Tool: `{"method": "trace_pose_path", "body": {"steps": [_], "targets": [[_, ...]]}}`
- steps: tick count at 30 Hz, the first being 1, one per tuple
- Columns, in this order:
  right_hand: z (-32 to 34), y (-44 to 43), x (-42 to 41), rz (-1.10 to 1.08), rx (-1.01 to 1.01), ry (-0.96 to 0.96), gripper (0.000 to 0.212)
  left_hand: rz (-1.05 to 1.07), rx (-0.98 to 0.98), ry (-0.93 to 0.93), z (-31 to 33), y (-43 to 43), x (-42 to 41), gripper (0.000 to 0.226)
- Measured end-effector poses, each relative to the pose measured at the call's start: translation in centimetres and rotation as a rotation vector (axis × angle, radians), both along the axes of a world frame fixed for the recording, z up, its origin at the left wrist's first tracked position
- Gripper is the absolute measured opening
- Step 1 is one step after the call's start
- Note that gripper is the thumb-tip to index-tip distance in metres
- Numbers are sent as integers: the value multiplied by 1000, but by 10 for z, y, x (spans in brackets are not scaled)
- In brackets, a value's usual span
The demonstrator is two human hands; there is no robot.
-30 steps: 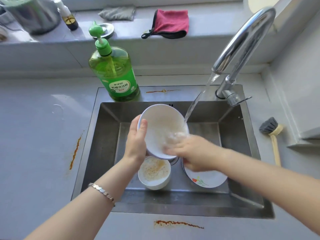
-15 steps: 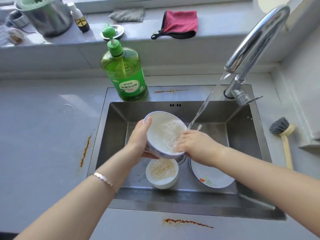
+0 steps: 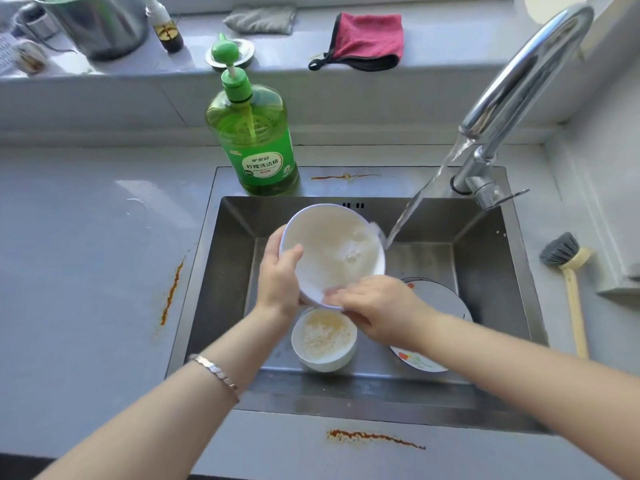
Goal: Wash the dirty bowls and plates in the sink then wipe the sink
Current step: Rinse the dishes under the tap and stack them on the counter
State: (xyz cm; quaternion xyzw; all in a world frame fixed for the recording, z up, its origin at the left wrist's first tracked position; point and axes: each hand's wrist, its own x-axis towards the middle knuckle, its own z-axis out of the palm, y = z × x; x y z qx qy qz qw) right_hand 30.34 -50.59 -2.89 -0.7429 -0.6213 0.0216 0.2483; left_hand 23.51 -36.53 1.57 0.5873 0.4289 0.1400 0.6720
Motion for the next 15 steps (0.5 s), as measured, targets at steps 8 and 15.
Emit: {"method": "trace_pose_path", "body": {"steps": [8, 15], "targets": [[18, 19, 80, 450, -319, -515, 43, -437, -185, 371, 17, 25, 2, 28], [-4, 6, 63, 247, -628, -490, 50, -611, 337, 576, 17, 48, 14, 42]]}}
